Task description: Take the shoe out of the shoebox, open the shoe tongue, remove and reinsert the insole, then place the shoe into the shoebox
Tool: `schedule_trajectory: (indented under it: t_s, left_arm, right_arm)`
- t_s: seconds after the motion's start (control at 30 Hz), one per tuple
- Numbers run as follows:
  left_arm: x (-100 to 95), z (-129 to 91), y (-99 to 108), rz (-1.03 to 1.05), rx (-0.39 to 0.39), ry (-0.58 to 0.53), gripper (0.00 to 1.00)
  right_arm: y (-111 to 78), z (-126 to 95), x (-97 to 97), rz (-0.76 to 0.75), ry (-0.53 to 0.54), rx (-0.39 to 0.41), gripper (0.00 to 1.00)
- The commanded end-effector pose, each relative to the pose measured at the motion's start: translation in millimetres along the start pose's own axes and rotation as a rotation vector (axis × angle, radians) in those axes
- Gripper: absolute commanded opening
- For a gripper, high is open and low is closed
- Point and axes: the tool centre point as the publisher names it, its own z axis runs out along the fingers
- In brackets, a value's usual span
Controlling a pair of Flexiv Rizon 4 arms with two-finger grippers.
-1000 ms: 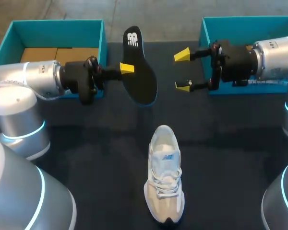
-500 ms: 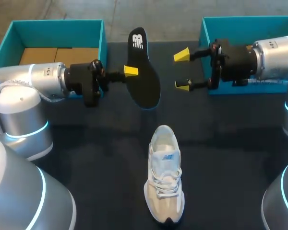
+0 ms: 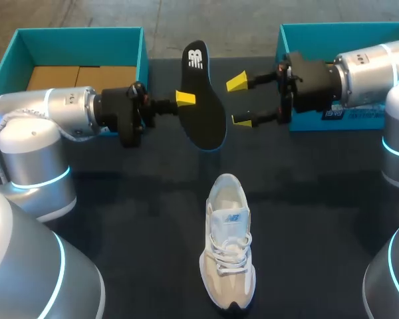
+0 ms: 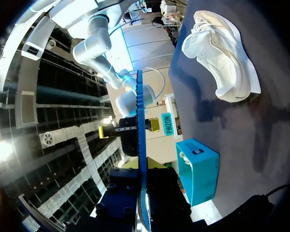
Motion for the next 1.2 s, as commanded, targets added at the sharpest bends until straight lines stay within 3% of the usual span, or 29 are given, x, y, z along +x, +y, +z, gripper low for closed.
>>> schedule_trajectory:
  t_s: [0.03,0.4,0.57,0.73,0.9,1.2]
  left_arm:
    - [2.2,9.2,0.4,0.001,-0.009,-0.003,0.00]
    - [-1.0,21.3,1.5,-0.009,-0.011,-0.014,0.00]
    - [-1.7,24.1,1.1,-0.014,-0.017,-0.014,0.00]
    - [-4.5,26.1,-1.1,-0.010,-0.014,-0.018,0.00]
    - [-7.0,26.6,-2.7,-0.007,-0.011,-0.022,0.00]
    - [-8.5,26.5,-2.7,-0.001,-0.013,-0.023,0.00]
  right_arm:
    - [5.5,11.2,-0.4,0.002,-0.012,0.012,1.00]
    - [3.6,23.7,-8.9,-0.002,0.001,0.018,0.79]
    - [2.7,26.6,-11.0,0.002,0.007,0.017,0.65]
    - [3.2,27.7,-12.7,0.009,0.012,0.010,0.61]
    - [3.0,26.2,-15.8,0.014,0.014,-0.001,0.50]
    - [-0.8,23.4,-22.1,0.026,0.015,-0.018,0.45]
